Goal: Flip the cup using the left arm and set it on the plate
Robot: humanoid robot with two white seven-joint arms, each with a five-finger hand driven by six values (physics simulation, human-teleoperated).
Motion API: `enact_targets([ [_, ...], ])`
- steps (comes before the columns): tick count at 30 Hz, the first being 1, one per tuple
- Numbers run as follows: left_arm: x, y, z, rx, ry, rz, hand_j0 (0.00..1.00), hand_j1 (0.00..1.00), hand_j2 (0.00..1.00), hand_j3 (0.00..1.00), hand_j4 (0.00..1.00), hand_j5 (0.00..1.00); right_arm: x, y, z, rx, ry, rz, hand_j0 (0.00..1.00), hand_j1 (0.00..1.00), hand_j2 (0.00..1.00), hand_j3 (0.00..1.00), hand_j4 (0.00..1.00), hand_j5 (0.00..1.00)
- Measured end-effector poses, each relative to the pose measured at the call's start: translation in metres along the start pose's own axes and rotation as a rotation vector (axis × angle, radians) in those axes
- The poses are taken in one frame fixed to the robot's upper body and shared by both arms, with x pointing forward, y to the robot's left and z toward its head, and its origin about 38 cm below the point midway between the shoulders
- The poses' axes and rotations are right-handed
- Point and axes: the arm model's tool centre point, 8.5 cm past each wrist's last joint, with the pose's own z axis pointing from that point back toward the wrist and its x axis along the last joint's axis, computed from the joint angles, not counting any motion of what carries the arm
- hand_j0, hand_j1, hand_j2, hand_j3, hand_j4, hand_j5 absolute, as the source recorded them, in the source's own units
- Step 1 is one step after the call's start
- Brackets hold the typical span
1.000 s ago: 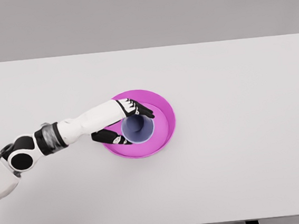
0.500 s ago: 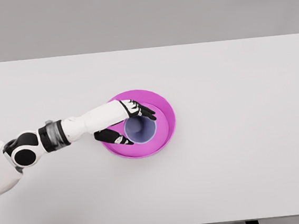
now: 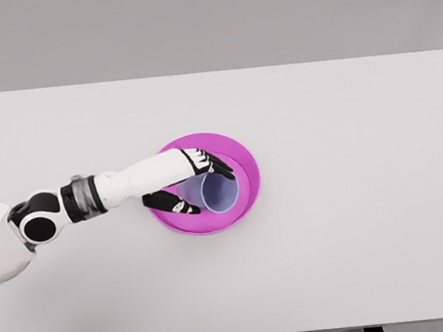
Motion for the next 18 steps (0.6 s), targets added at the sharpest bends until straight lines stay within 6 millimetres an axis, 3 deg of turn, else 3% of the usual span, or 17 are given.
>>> enact_targets([
  [4,0.0,-0.002,0.0,-0.005,0.0,0.002,0.73,0.73,0.73,0.73,0.73,0.73,0.0,0.0,0.0,0.0,0.0,0.0,1.0,1.0,1.0,1.0,1.0,1.0],
  [18,0.01,0.009,-0.007,0.025,-0.04,0.018,0.76,0.76,0.76,0.76,0.76,0.76,0.0,0.0,0.0,0.0,0.0,0.0,1.0,1.0,1.0,1.0,1.0,1.0],
])
